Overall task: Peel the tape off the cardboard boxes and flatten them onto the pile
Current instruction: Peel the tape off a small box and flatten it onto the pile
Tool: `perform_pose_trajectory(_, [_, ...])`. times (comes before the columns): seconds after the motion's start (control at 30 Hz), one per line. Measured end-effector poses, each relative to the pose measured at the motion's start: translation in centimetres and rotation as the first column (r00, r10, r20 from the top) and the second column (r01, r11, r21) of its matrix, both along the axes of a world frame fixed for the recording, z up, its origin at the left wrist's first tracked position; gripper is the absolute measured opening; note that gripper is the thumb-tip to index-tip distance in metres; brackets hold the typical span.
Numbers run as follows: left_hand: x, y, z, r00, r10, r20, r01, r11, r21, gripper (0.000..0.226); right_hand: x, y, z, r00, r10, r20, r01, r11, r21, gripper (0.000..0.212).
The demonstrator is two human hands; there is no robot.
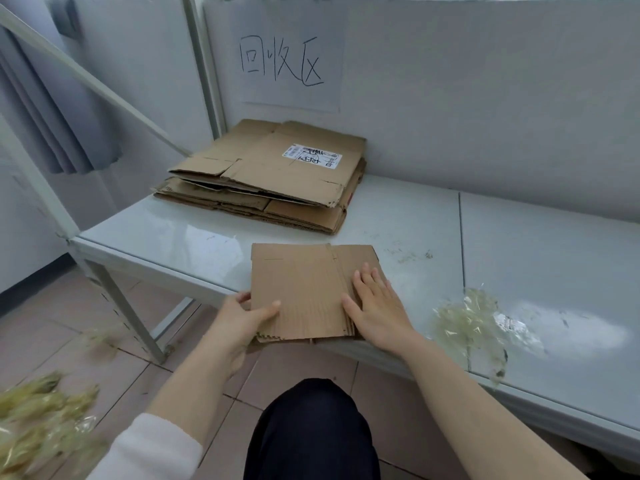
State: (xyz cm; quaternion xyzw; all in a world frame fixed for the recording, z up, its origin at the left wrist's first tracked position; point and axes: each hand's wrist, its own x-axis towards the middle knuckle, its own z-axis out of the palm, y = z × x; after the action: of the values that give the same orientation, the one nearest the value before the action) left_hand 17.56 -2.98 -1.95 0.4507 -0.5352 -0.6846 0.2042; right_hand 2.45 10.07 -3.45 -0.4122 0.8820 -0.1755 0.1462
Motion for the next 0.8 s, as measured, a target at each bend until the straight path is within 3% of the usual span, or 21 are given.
perform_pose_trajectory(0.07, [0.4, -0.6, 1.1, 0.992, -0.125, -0.034, 0.126, 0.991, 0.044, 0.039, 0.0, 0.3, 0.8, 0.986, -0.022, 0.164, 0.045, 0.99, -0.135, 0.061])
perform_pose_trajectory(0.13, [0.3, -2.3, 2.5, 0.982, -0.113, -0.148, 0.113, 0.994, -0.012, 0.03, 0.2, 0.4, 2.0, 0.948, -0.057, 0.313, 0.166, 0.928, -0.334, 0.067])
perform_pose_trajectory(0.23, [-0.8, -5.9, 4.9, 0.954, -0.078, -0.289, 0.052, 0.994, -0.097, 0.018, -0.2, -0.9, 4.3, 0.862, -0.052, 0.504, 0.375, 0.734, -0.567, 0.067])
perform_pose_trajectory(0.3, [-2.7, -8.6, 6.1, 0.955, -0.069, -0.288, 0.013, 0.982, -0.19, 0.02, -1.3, -2.9, 5.9, 0.781, 0.034, 0.623, 0.462, 0.64, -0.614, 0.049])
perform_pose_trajectory(0.37, [-5.2, -12.2, 7.1, 0.965, -0.072, -0.251, -0.018, 0.941, -0.339, 0.028, -3.2, -6.2, 6.8, 0.789, 0.023, 0.614, 0.461, 0.638, -0.617, 0.036])
perform_pose_trajectory(0.47, [-9.9, -19.1, 8.6, 0.995, -0.047, -0.088, -0.017, 0.788, -0.615, 0.035, -7.2, -12.2, 7.7, 0.804, -0.011, 0.594, 0.444, 0.675, -0.589, 0.033])
perform_pose_trajectory(0.6, [-16.3, -26.3, 9.3, 0.993, 0.103, 0.065, -0.028, 0.711, -0.703, 0.049, -12.0, -19.4, 9.1, 0.861, -0.119, 0.495, 0.406, 0.747, -0.526, 0.018])
perform_pose_trajectory(0.7, [-19.2, -29.0, 7.6, 0.949, 0.187, 0.255, 0.061, 0.684, -0.727, 0.047, -13.6, -22.7, 8.6, 0.903, -0.24, 0.357, 0.391, 0.805, -0.447, 0.045])
perform_pose_trajectory(0.8, [-20.1, -29.6, 5.4, 0.829, 0.247, 0.502, 0.271, 0.609, -0.746, 0.038, -13.5, -23.2, 7.4, 0.933, -0.328, 0.151, 0.358, 0.896, -0.263, 0.06])
